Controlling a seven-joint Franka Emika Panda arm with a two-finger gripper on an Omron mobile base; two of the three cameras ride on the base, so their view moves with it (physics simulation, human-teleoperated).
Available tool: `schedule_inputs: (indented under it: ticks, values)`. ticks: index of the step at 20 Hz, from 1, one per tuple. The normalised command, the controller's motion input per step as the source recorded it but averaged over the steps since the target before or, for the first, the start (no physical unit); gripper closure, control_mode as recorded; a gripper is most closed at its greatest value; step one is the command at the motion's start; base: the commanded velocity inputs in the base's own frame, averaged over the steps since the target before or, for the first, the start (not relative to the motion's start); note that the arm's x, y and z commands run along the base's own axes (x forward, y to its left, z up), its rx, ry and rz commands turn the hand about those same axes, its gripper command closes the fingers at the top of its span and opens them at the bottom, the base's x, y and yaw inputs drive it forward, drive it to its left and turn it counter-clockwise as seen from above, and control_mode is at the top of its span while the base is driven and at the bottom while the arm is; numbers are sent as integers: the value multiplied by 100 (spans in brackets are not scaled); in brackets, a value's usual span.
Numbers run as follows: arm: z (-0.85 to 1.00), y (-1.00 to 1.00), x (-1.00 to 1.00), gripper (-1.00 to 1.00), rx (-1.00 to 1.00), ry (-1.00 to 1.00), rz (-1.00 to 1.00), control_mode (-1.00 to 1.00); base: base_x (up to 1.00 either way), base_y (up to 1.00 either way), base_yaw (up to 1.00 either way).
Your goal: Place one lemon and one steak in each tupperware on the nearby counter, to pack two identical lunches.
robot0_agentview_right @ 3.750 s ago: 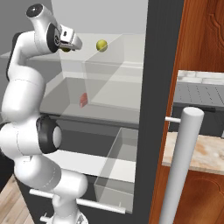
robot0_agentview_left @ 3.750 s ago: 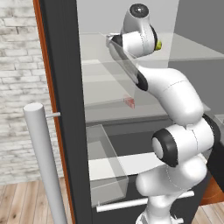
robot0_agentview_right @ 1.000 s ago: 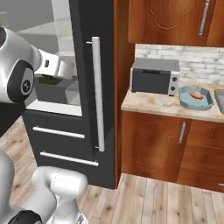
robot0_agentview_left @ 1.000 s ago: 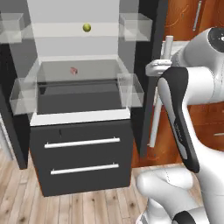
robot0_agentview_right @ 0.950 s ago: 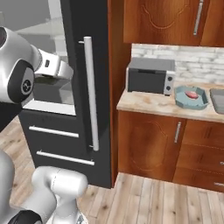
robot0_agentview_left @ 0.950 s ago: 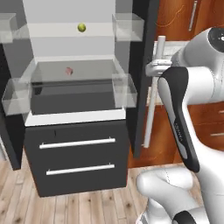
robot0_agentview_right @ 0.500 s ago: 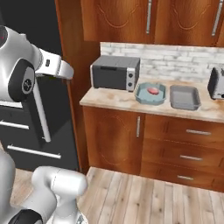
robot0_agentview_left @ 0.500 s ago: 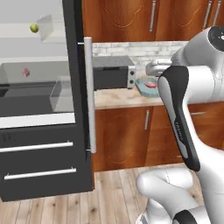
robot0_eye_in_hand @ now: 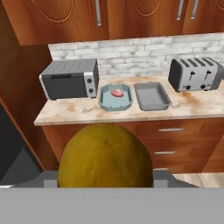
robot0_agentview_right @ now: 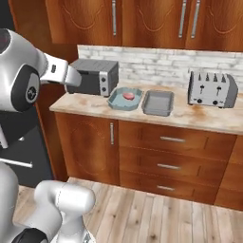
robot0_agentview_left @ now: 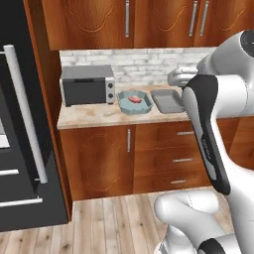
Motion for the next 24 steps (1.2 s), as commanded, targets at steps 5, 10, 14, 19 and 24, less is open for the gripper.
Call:
schedule_inputs:
  ticks: [5,10,14,19,24]
  values:
    - [0,0,0,100,0,0,0,100,85,-21,0]
    - [0,0,0,100,0,0,0,100,94,0,0]
    - [0,0,0,100,0,0,0,100,81,0,0]
    - [0,0,0,100,0,0,0,100,60,0,0]
    - [-14,0,-7,100,0,0,0,-100,5,0,0]
